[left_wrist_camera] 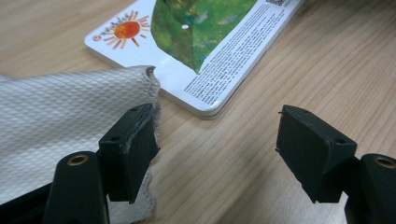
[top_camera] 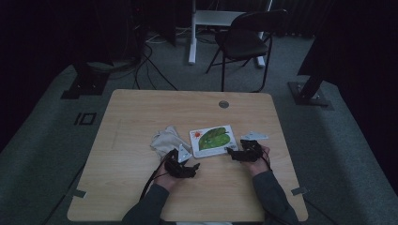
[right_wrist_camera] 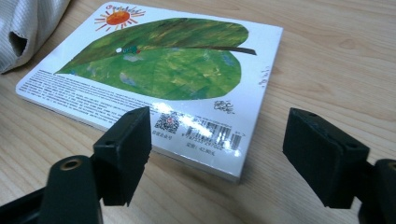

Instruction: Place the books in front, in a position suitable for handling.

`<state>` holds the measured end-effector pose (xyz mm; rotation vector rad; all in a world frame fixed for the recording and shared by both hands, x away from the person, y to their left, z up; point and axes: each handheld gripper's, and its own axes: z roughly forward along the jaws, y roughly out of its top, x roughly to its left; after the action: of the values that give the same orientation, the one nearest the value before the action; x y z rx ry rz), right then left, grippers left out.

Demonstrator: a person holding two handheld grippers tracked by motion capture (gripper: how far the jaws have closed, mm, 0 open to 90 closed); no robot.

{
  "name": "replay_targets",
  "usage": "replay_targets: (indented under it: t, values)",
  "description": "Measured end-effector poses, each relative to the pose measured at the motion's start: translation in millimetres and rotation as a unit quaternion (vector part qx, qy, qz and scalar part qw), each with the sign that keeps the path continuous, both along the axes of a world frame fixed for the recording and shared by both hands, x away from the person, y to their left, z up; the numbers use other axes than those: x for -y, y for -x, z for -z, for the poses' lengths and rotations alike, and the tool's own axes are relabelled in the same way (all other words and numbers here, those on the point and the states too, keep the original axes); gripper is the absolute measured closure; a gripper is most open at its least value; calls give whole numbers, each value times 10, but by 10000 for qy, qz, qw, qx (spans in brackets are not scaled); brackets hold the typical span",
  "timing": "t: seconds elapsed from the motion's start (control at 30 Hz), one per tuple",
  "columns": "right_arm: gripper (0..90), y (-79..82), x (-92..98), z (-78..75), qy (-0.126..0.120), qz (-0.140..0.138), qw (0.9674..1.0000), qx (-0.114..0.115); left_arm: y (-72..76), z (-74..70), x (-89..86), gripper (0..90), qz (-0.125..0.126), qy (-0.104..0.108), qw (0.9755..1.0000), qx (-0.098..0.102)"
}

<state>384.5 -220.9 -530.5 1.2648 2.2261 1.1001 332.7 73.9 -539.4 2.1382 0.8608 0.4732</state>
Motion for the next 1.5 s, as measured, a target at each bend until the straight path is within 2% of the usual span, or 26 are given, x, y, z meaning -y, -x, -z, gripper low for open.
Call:
replay_targets:
  t: [0.27, 0.3, 0.4, 0.53, 0.63, 0.73, 0.77, 0.9, 1.13, 1.3, 1.37, 1.5]
  values:
    - [202, -76, -18, 51, -50, -37, 9999, -132, -56, 39, 40, 274, -29, -56, 10000, -9]
    - [202, -82, -10, 59, -90, -31, 9999, -133, -90, 50, 46, 274, -66, -62, 9999, -65]
    - [199, -110, 27, 88, -282, -9, 9993, -236, -120, 50, 60, 273, -70, -64, 9999, -69]
    - [191, -134, 56, 113, -351, -13, 9989, -304, -156, 55, 87, 258, -65, -132, 9998, -129]
    - [187, -156, 48, 131, -331, -40, 9988, -360, -189, 60, 115, 254, -67, -135, 9997, -197]
    - [183, -168, 30, 131, -315, -69, 9988, -376, -231, 66, 123, 240, -40, -163, 9991, -399]
    - [183, -173, 25, 131, -318, -76, 9987, -402, -243, 65, 125, 226, -35, -136, 9991, -412]
    - [183, -189, 13, 139, -387, -110, 9981, -468, -260, 67, 161, 223, -40, -213, 9991, -372]
    - [186, -188, -11, 145, -421, -215, 9975, -528, -267, 65, 167, 228, -106, -219, 9990, -378]
    - [195, -183, -16, 148, -451, -280, 9970, -558, -275, 65, 143, 228, -141, -61, 9989, -443]
    - [195, -182, -15, 149, -456, -282, 9970, -552, -269, 65, 151, 228, -169, -73, 9989, -437]
    - [195, -176, -13, 149, -450, -287, 9971, -551, -196, 60, 186, 235, -109, 18, 9991, -413]
